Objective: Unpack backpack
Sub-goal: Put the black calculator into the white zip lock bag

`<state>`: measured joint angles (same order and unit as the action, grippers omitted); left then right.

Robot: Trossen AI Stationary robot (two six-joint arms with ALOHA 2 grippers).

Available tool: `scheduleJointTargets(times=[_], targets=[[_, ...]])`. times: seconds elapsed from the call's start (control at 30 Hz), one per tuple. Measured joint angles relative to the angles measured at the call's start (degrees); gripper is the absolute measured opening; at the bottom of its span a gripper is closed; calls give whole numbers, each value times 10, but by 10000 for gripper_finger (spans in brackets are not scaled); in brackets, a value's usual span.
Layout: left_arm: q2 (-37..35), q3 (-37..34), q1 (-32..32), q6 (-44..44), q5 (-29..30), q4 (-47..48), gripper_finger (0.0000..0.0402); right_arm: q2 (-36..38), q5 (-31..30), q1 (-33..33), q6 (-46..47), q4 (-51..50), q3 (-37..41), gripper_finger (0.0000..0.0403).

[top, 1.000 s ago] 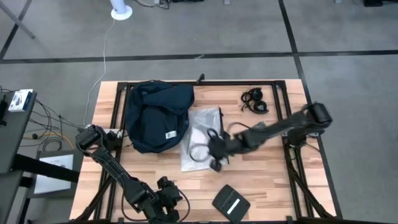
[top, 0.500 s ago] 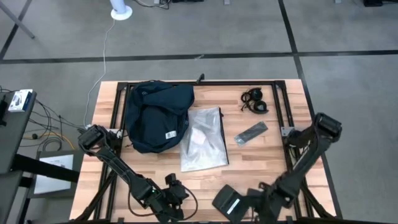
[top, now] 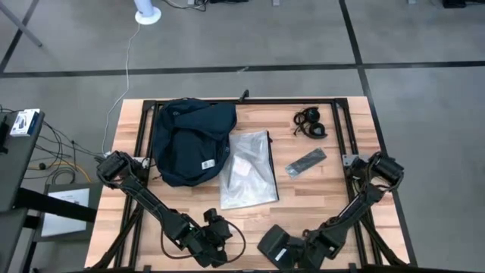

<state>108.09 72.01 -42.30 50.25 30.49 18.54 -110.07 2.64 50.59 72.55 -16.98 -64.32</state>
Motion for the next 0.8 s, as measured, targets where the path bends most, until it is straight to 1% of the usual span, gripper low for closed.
scheduleJointTargets(times=[0.13, 0.23, 0.33, 0.43, 0.47, 0.6, 0.67, 0.73, 0.8], targets=[[0, 0, -4, 6, -4, 0, 0, -7, 5, -27, -33, 21, -1, 0], [0, 0, -5, 8, -4, -1, 0, -7, -7, -58, -71, 23, -1, 0], [0, 0, -5, 14, -4, -1, 0, -7, -32, -95, -109, 30, -1, 0], [0, 0, -4, 17, -5, 0, 0, -4, -32, -126, -129, 38, 0, 0], [0, 0, -5, 22, -14, 0, 0, 0, -25, -132, -131, 38, 0, 0], [7, 0, -11, 40, -87, -1, 0, 45, -10, -131, -144, 23, 0, 0], [18, 0, -21, 48, -94, 3, 0, 67, -34, -137, -148, -4, 0, 0], [32, 1, -33, 58, -95, -3, 0, 79, -88, -149, -148, -28, -1, 0], [55, 0, -37, 64, -96, -12, 0, 81, -127, -168, -159, -47, 0, 0]])
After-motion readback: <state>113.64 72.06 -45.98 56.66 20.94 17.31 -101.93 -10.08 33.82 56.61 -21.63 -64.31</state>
